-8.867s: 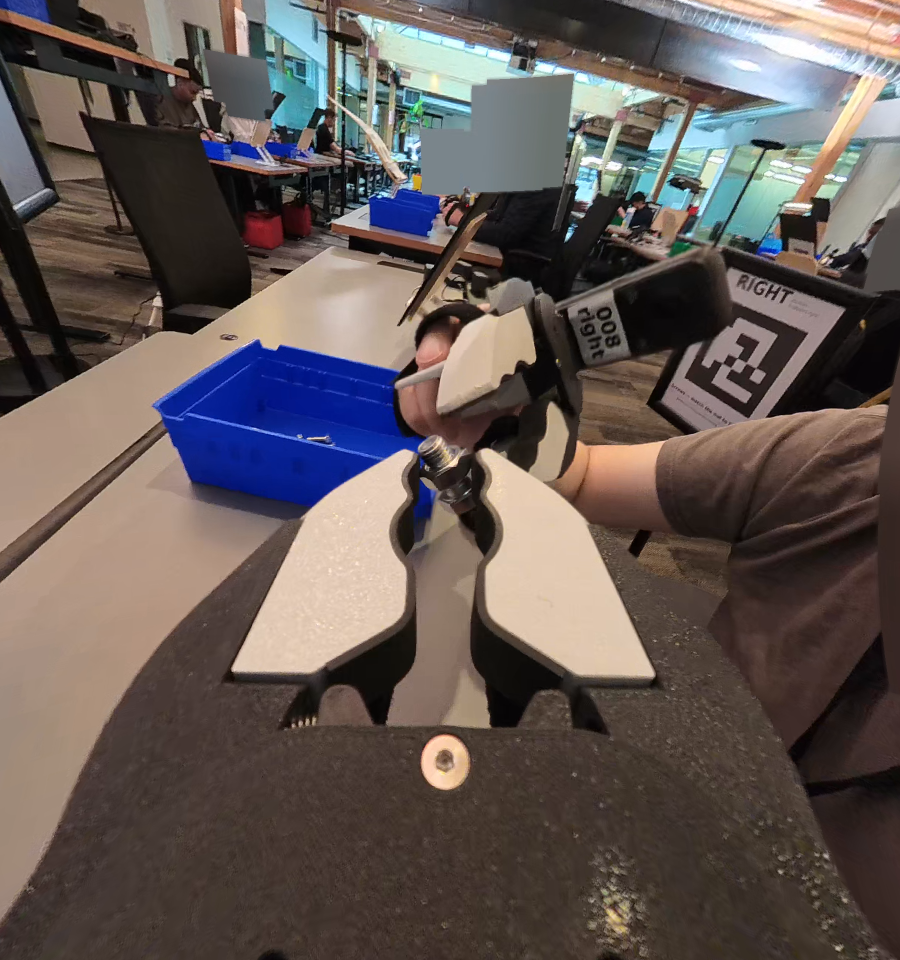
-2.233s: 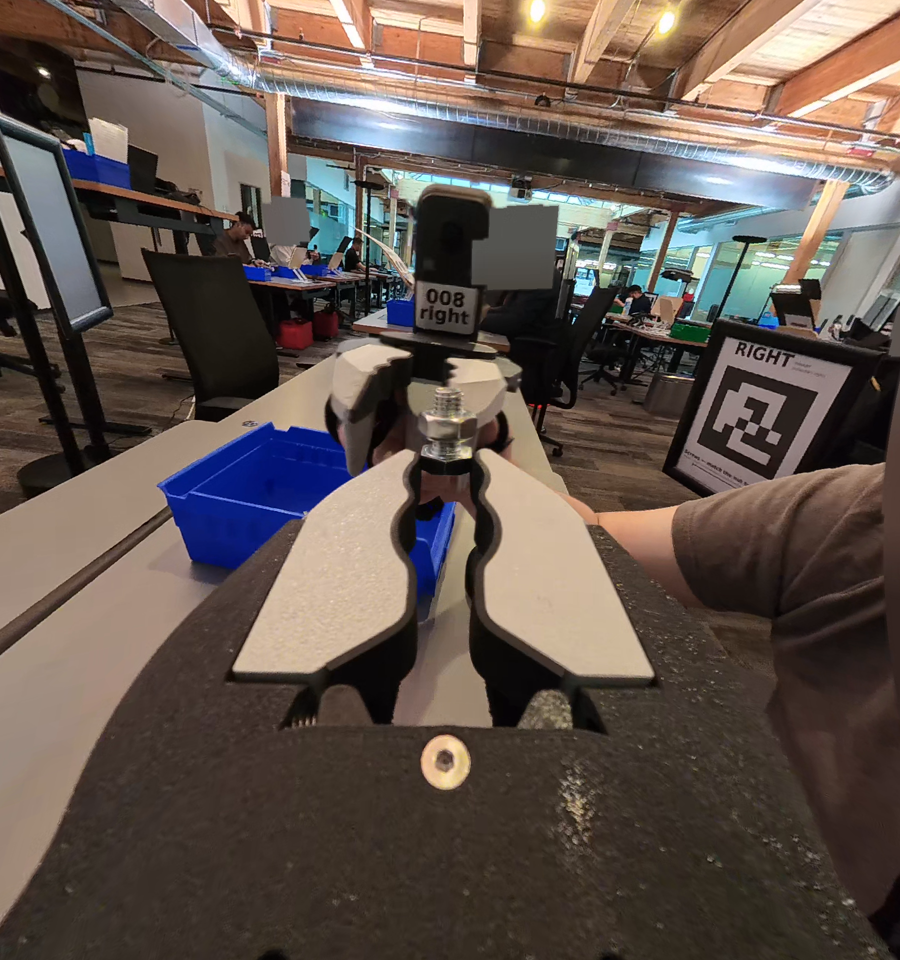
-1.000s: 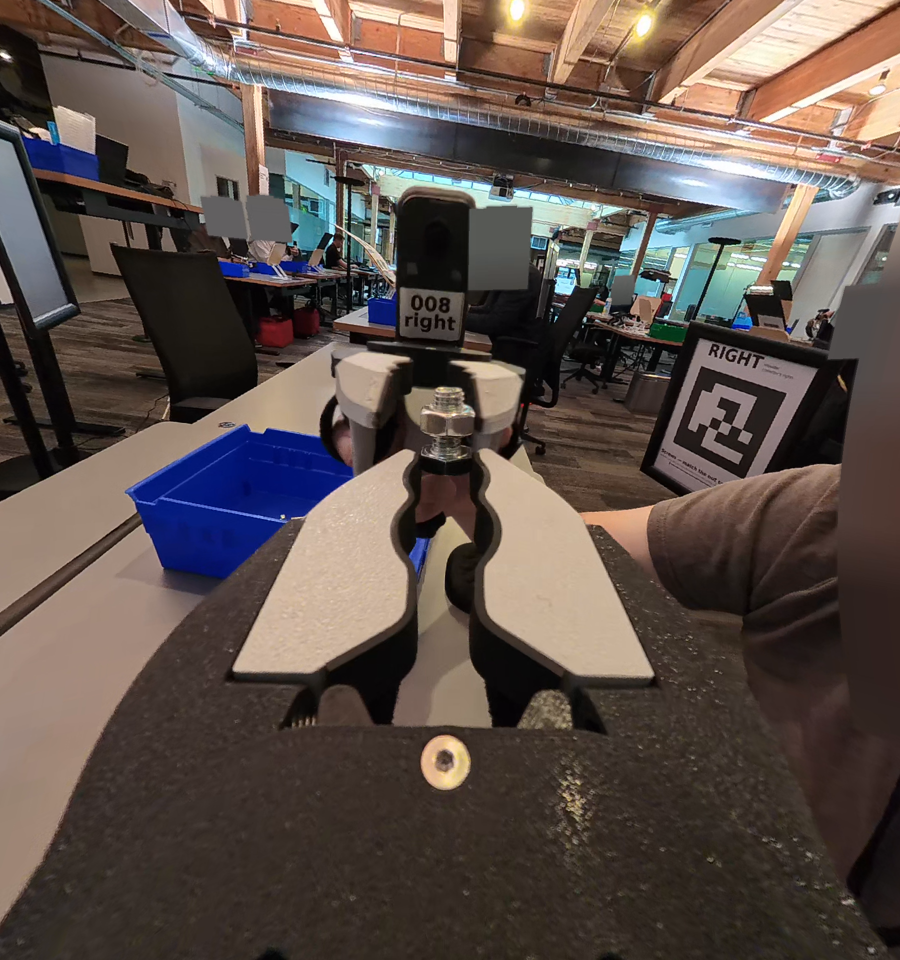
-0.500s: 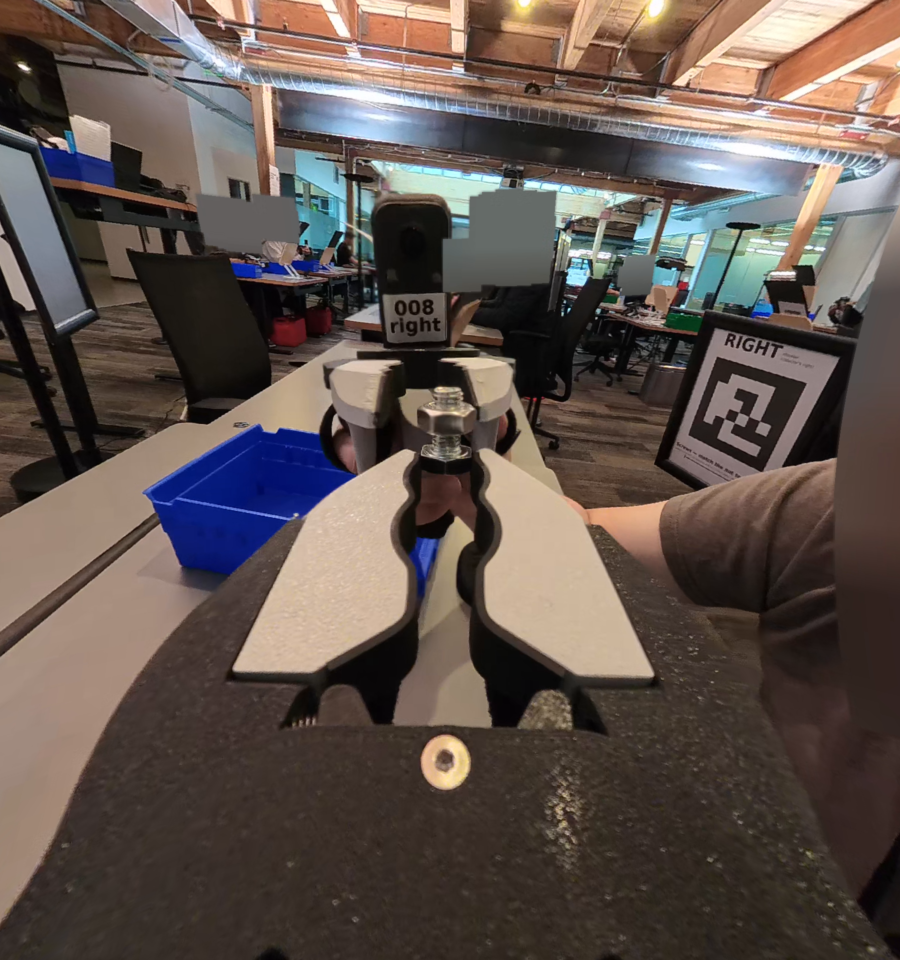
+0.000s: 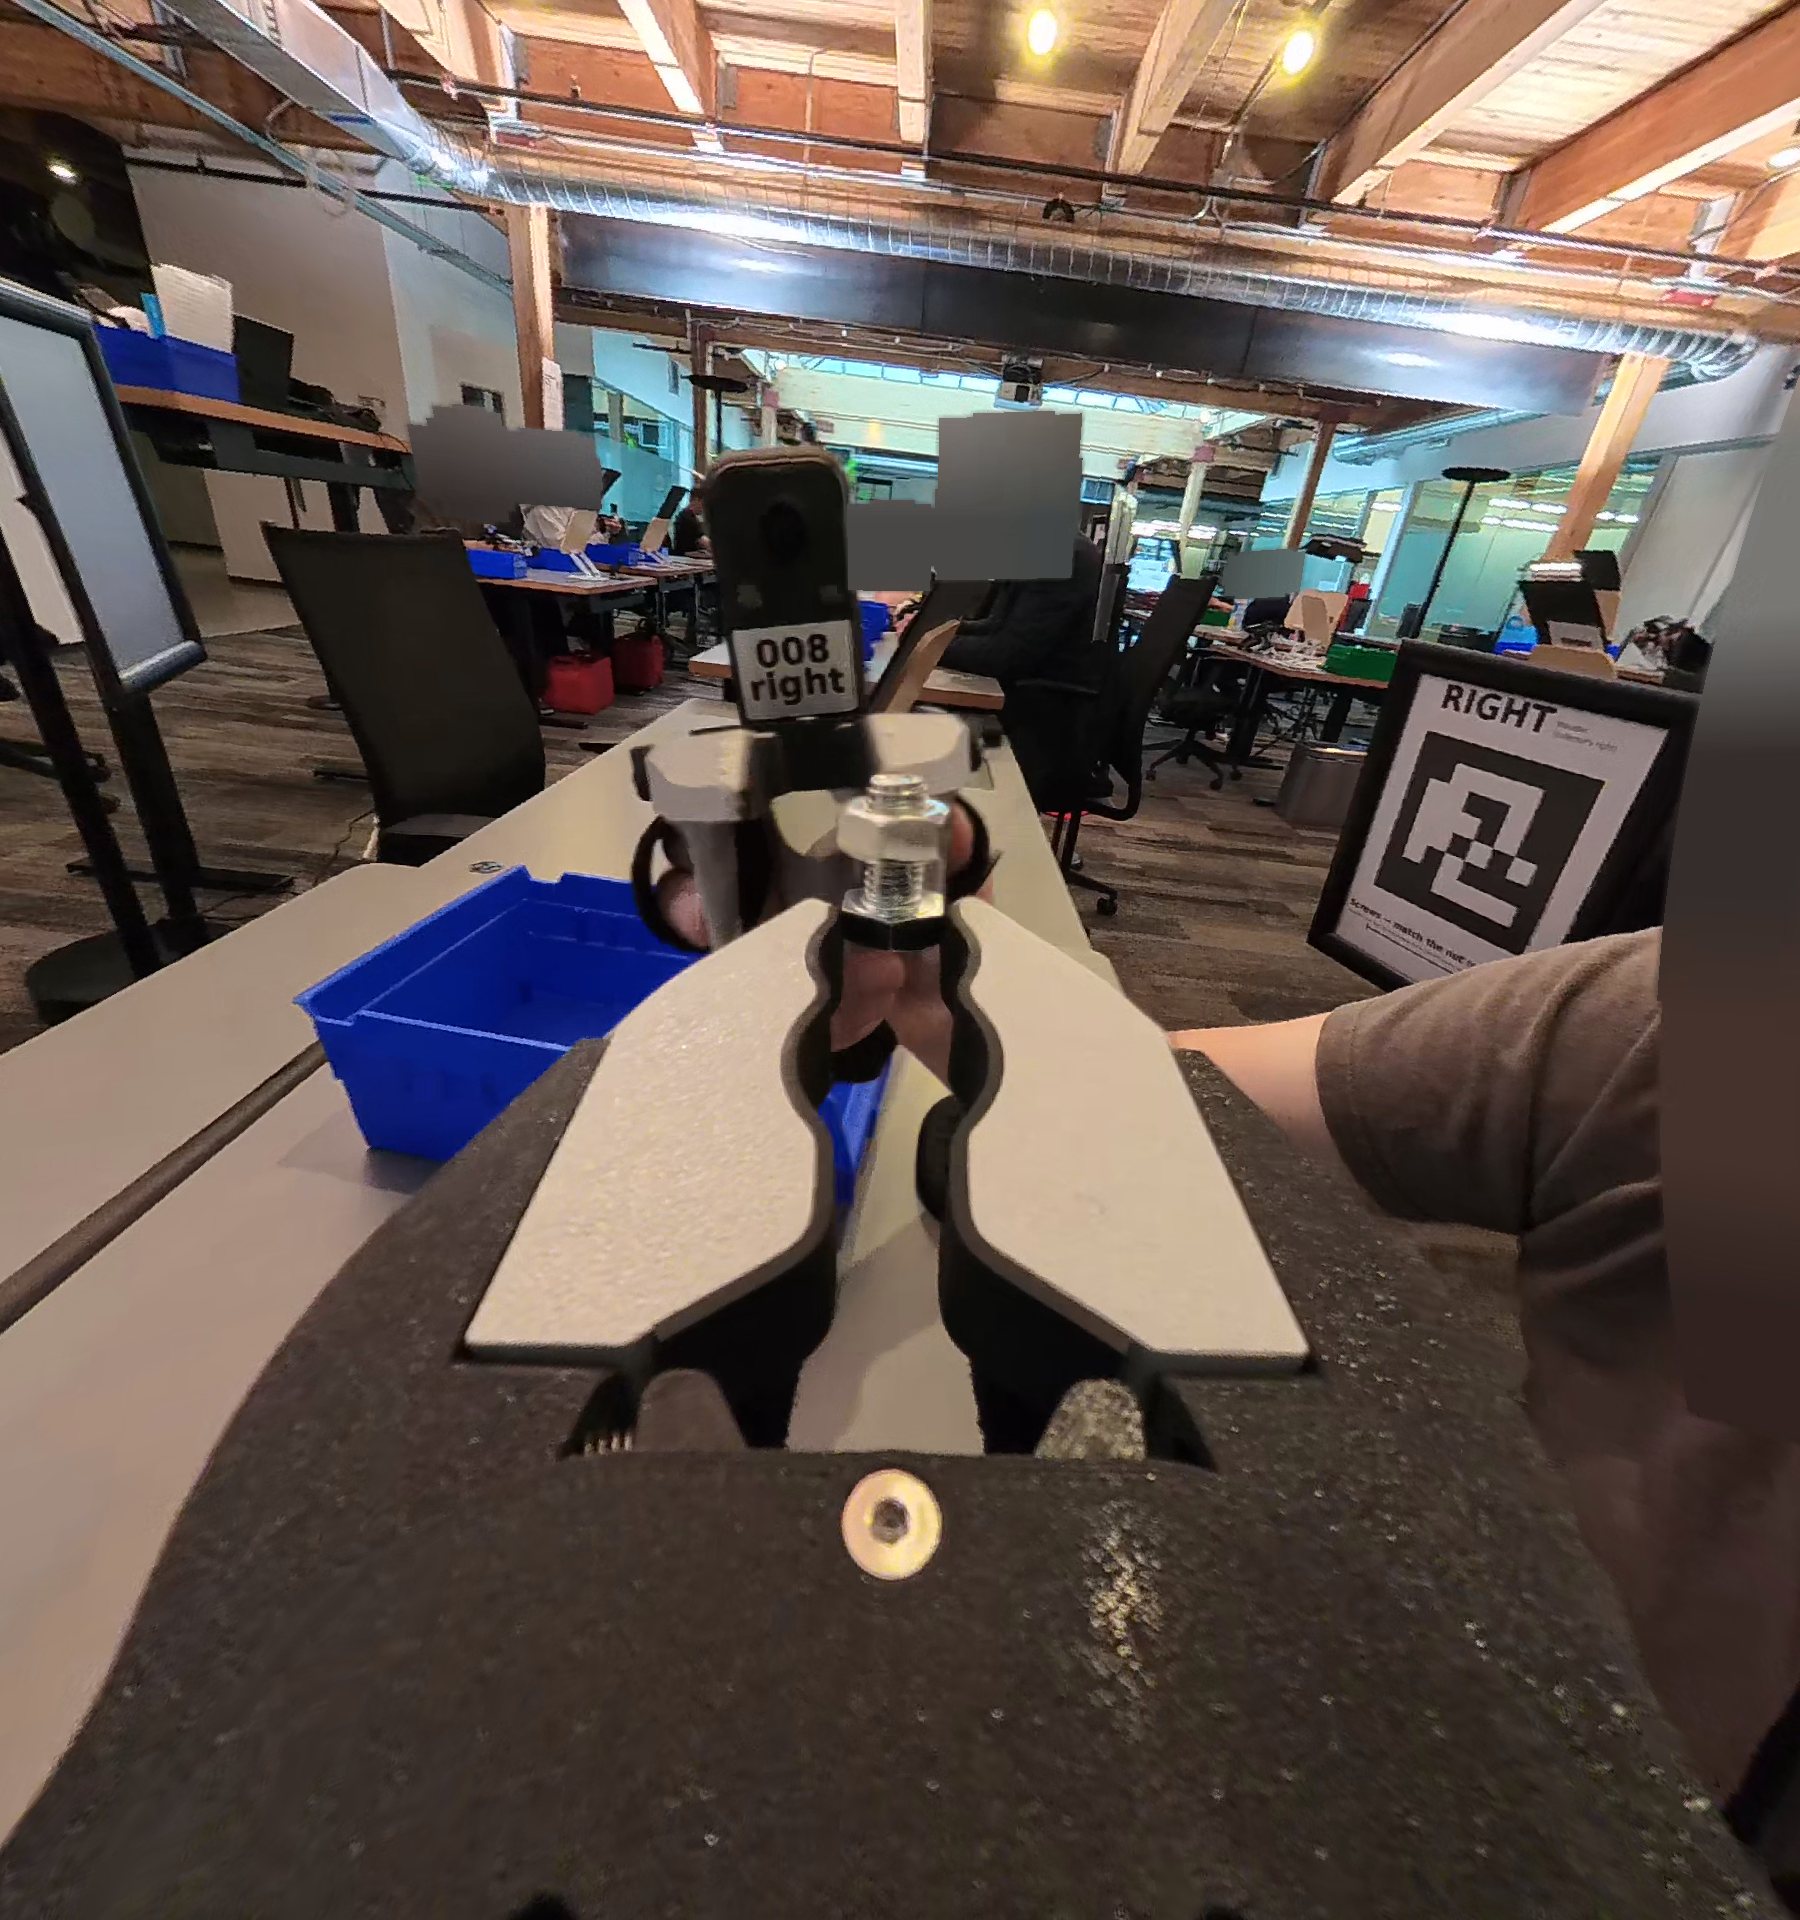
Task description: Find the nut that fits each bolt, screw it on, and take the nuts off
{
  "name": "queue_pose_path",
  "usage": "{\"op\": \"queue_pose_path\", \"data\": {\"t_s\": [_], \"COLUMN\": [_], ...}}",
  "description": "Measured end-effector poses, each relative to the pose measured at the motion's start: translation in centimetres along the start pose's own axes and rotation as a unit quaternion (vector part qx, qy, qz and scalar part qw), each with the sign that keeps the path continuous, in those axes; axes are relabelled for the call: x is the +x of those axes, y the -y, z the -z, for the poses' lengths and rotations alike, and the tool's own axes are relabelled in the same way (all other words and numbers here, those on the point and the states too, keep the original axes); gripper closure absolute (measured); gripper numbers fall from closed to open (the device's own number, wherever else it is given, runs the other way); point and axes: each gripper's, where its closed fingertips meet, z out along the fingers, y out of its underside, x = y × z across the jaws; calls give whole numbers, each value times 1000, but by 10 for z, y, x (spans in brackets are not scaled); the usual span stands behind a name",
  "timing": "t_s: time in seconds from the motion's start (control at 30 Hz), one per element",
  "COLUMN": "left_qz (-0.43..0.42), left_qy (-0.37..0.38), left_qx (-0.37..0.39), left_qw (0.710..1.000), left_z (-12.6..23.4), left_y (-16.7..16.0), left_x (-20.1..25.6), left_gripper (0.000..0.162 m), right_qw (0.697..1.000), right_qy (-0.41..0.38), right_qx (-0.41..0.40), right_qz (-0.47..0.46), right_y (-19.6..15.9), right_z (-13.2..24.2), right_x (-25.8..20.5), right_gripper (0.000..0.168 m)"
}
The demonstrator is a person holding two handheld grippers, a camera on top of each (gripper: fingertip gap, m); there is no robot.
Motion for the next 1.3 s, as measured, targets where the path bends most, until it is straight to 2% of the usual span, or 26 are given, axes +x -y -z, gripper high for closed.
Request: {"op": "queue_pose_path", "data": {"t_s": [0.07, 0.2, 0.4, 0.47, 0.67, 0.73, 0.87, 1.07, 1.3], "left_qz": [2, 5, -5, -4, 3, -2, -1, -1, -4], "left_qy": [-1, -10, 0, 0, -10, -5, -2, -7, -5], "left_qx": [-2, -5, -2, -5, -6, -7, 0, -6, 5], "left_qw": [1000, 1000, 1000, 1000, 1000, 1000, 1000, 1000, 1000], "left_z": [0, -3, 0, -1, -3, -4, 0, -2, 1], "left_y": [-1, -3, 0, -1, -3, -3, 1, -2, 5], "left_x": [-1, 2, 1, 1, 3, 4, 1, 3, 4], "left_gripper": [144, 145, 144, 144, 145, 144, 144, 145, 144], "right_qw": [1000, 998, 1000, 1000, 999, 1000, 1000, 1000, 1000], "right_qy": [16, -20, -27, -8, -9, -6, -21, 4, -5], "right_qx": [-6, -31, 8, 16, -16, -12, 7, -16, 16], "right_qz": [6, 47, 13, 5, 41, 26, 3, 25, -13], "right_y": [0, -9, 0, 3, -8, -8, -1, -9, 0], "right_z": [-4, -13, 1, 0, -13, -10, 0, -14, 0], "right_x": [-9, -9, 8, 2, -10, -5, 8, -12, 6], "right_gripper": [141, 139, 140, 138, 133, 128, 133, 130, 135]}}
